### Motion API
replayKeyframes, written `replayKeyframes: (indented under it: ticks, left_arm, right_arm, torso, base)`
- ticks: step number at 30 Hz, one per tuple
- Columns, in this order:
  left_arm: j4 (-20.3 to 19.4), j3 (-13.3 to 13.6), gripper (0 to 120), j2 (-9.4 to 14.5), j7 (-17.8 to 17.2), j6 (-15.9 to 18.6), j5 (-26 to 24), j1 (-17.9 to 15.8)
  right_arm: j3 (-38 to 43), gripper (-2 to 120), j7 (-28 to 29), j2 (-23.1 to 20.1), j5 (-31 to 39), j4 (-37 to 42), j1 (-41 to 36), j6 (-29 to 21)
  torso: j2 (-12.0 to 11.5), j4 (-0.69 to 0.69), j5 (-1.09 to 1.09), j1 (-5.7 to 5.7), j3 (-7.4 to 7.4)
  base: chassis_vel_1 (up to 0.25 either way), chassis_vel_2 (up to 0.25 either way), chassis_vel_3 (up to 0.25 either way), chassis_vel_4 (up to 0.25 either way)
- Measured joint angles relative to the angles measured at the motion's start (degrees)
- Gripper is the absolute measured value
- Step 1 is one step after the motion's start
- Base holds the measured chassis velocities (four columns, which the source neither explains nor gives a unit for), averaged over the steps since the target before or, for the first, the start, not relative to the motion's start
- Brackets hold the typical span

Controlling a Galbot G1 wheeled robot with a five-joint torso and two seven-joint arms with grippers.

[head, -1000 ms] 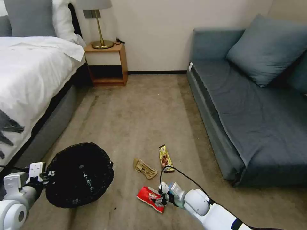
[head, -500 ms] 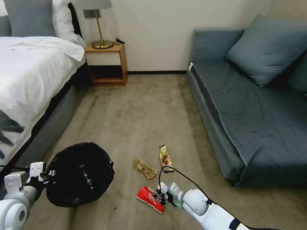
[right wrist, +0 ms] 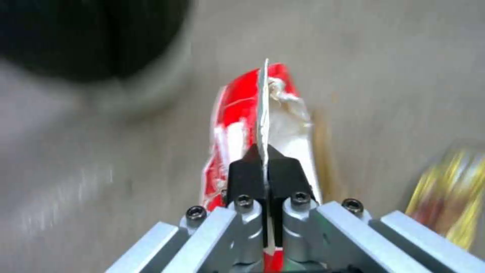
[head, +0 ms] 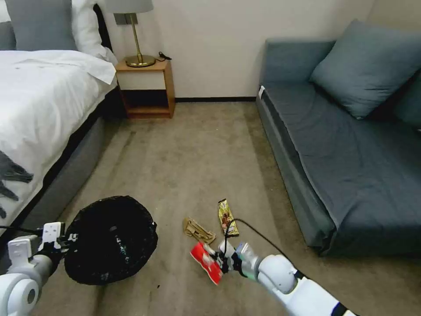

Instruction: Pick up the trash bin, then pick up the garbage on the floor and place it into the trash bin.

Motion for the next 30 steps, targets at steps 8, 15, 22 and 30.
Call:
replayKeyframes:
  ticks: [8, 15, 22, 30]
  left_arm:
    - [-1.04, 0.26, 3, -0.38, -0.13, 0.0, 0.03, 0.16]
    - [-1.61, 0.68, 3, -1.1, -0.22, 0.0, 0.28, 0.3]
    - [-1.71, 0.7, 3, -1.35, -0.2, 0.0, 0.31, 0.1]
    - [-1.14, 1.61, 3, -1.14, -0.07, 0.0, 0.31, -0.63]
  right_arm:
    - [-4.02, 0, 6.92, 4.25, 8.28, 10.04, 5.71, 1.81]
    - [-14.09, 0, 13.19, 14.54, 9.38, 3.4, 12.2, 4.44]
    - [-18.0, 0, 17.65, 18.76, 7.06, 0.2, 12.15, 5.35]
    - [-17.81, 32, 17.87, 18.4, 6.32, 0.06, 10.6, 4.52]
  torso:
    - [0.0, 0.01, 0.0, 0.0, 0.0]
    - [0.0, 0.03, 0.0, 0.0, 0.0]
    - [0.0, 0.02, 0.0, 0.0, 0.0]
    - [0.0, 0.0, 0.0, 0.0, 0.0]
  base:
    - [0.0, 0.0, 0.0, 0.0]
    - [0.0, 0.0, 0.0, 0.0]
    - [0.0, 0.0, 0.0, 0.0]
    - [0.0, 0.0, 0.0, 0.0]
